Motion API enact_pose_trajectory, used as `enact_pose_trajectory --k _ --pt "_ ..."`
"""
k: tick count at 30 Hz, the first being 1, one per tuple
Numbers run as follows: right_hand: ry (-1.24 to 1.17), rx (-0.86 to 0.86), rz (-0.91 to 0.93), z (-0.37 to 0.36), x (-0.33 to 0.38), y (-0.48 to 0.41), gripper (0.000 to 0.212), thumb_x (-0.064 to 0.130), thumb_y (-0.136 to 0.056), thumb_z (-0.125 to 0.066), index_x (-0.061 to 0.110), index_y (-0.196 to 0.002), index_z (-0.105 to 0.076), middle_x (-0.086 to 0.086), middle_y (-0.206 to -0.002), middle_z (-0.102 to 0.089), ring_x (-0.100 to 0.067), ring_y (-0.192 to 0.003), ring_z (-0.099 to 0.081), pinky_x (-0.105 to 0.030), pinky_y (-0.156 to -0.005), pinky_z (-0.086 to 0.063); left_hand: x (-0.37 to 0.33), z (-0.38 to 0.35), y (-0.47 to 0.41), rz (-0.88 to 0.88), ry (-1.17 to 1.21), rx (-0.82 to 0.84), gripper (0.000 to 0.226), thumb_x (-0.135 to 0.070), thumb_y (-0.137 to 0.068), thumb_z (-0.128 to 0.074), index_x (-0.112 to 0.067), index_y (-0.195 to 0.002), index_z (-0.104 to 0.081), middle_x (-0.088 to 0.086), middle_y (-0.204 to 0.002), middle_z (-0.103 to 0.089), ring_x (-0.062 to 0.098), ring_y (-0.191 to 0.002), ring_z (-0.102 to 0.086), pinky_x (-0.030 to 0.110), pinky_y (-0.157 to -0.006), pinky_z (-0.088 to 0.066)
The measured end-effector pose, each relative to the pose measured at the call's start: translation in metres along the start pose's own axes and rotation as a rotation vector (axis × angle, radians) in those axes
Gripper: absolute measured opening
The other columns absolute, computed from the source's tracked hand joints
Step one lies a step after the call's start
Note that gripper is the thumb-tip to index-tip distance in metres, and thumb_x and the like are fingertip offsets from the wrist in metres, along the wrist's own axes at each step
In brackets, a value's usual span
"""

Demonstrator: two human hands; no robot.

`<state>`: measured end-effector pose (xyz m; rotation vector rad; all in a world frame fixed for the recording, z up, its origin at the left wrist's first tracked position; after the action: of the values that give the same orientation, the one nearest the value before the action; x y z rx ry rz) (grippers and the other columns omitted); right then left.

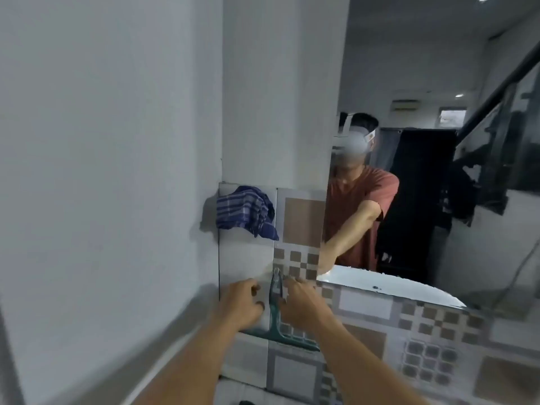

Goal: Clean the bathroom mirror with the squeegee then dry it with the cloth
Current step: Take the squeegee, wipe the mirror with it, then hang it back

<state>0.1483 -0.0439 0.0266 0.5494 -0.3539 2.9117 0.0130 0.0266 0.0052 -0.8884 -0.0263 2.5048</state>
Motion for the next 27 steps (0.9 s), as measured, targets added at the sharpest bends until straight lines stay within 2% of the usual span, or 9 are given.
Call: enact_pose_trajectory --k 3,6,9,12,15,17,20,23,27 --pt "-0.094 -0.058 -0.093 -0.014 -0.006 -0.011 0.021 0.023 -0.102 -0.054 0.018 -0.122 -0.054 -0.003 -0.114 -0.065 -0.016 -0.093 -0.065 -0.035 -0.086 -0.06 0.005 -0.018 -0.015 0.061 0.093 0.001 0.035 -0.017 -0.091 -0.071 -0.019 -0.125 -0.064 -0.002 -0.12 -0.068 0.017 -0.108 -0.063 0.028 -0.097 -0.052" --pt "-0.178 -0.096 -0.143 -0.023 -0.013 -0.013 0.016 0.018 -0.103 -0.052 0.02 -0.118 -0.048 0.001 -0.101 -0.064 -0.013 -0.085 -0.065 -0.034 -0.08 -0.061 0.008 -0.037 -0.023 0.083 0.215 0.04 0.017 -0.016 -0.091 -0.071 -0.026 -0.104 -0.067 -0.009 -0.102 -0.069 0.013 -0.097 -0.065 0.033 -0.096 -0.055" --pt "-0.264 -0.136 -0.178 -0.029 -0.019 -0.016 0.018 0.015 -0.103 -0.05 0.02 -0.12 -0.045 0.001 -0.096 -0.064 -0.016 -0.082 -0.066 -0.036 -0.075 -0.062 0.015 -0.048 -0.03 0.119 0.326 0.008 0.018 -0.01 -0.09 -0.071 -0.027 -0.09 -0.065 -0.008 -0.094 -0.071 0.012 -0.09 -0.068 0.037 -0.095 -0.057" --pt "-0.351 -0.183 -0.219 -0.033 -0.021 -0.02 0.019 0.014 -0.101 -0.053 0.023 -0.117 -0.046 0.001 -0.097 -0.064 -0.015 -0.084 -0.066 -0.039 -0.076 -0.062 0.021 -0.054 -0.035 0.13 0.425 -0.04 0.02 -0.005 -0.089 -0.071 -0.024 -0.091 -0.068 -0.005 -0.093 -0.073 0.014 -0.089 -0.069 0.04 -0.091 -0.06" --pt "-0.459 -0.217 -0.229 -0.032 -0.019 -0.019 0.016 0.012 -0.1 -0.056 0.024 -0.11 -0.049 0.005 -0.096 -0.063 -0.011 -0.083 -0.063 -0.031 -0.075 -0.06 0.025 -0.054 -0.038 0.138 0.482 -0.089 0.022 -0.006 -0.087 -0.073 -0.026 -0.094 -0.069 -0.005 -0.095 -0.073 0.016 -0.092 -0.07 0.042 -0.089 -0.061" --pt "-0.529 -0.227 -0.221 -0.029 -0.018 -0.018 0.017 0.009 -0.101 -0.055 0.024 -0.106 -0.05 0.007 -0.095 -0.063 -0.01 -0.083 -0.063 -0.024 -0.069 -0.057 0.025 -0.051 -0.038 0.138 0.554 -0.108 0.022 -0.005 -0.086 -0.074 -0.026 -0.094 -0.07 -0.004 -0.096 -0.074 0.018 -0.094 -0.071 0.044 -0.09 -0.06" --pt "-0.606 -0.244 -0.198 -0.023 -0.013 -0.016 0.017 0.007 -0.101 -0.053 0.024 -0.103 -0.049 0.005 -0.095 -0.065 -0.01 -0.082 -0.065 -0.02 -0.062 -0.053 0.018 -0.042 -0.032 0.098 0.56 -0.137 0.02 -0.006 -0.088 -0.073 -0.025 -0.095 -0.067 -0.004 -0.097 -0.073 0.017 -0.094 -0.07 0.042 -0.09 -0.061" --pt "-0.632 -0.279 -0.167 -0.016 -0.006 -0.012 0.019 0.007 -0.101 -0.054 0.024 -0.103 -0.048 0.005 -0.094 -0.066 -0.011 -0.081 -0.066 -0.024 -0.06 -0.058 0.008 -0.03 -0.023 0.024 0.555 -0.181 0.028 -0.001 -0.088 -0.071 -0.027 -0.095 -0.061 -0.003 -0.097 -0.072 0.017 -0.093 -0.07 0.042 -0.086 -0.062" --pt "-0.637 -0.32 -0.14 -0.005 0.002 -0.005 0.021 0.006 -0.1 -0.056 0.026 -0.1 -0.052 0.007 -0.092 -0.065 -0.012 -0.081 -0.066 -0.029 -0.07 -0.061 -0.008 -0.014 -0.009 -0.063 0.525 -0.209 0.03 0.006 -0.088 -0.065 -0.023 -0.096 -0.06 -0.002 -0.095 -0.07 0.017 -0.089 -0.069 0.039 -0.082 -0.062"
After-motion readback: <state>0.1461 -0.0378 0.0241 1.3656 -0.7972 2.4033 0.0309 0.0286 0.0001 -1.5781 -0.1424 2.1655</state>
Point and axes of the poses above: each hand's wrist, its own y-axis away from the middle knuckle, its own z-axis out of the back of the hand, x = y × z, the point moved 3 cm from there along -y, towards the middle knuckle
